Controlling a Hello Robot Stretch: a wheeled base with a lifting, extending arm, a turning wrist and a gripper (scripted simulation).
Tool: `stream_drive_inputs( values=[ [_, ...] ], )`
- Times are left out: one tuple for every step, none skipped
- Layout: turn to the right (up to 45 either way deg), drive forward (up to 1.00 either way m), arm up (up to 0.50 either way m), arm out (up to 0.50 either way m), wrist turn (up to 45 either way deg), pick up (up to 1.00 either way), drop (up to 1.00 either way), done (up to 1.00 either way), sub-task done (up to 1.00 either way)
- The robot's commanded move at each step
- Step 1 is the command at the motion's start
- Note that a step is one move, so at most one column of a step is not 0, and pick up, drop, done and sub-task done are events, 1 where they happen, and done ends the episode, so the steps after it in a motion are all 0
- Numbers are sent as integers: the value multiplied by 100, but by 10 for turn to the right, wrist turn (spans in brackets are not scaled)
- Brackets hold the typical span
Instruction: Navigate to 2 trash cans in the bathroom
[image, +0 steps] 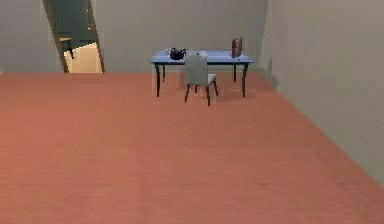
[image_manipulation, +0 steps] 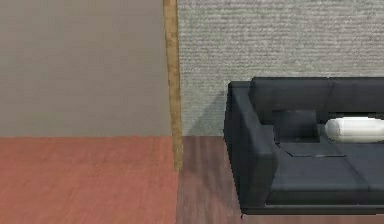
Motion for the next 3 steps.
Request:
stream_drive_inputs(
  values=[
    [0, 30, 0, 0, 0, 0, 0, 0, 0],
    [-450, 0, 0, 0, 0, 0, 0, 0, 0],
    [-150, 0, 0, 0, 0, 0, 0, 0, 0]
  ],
)
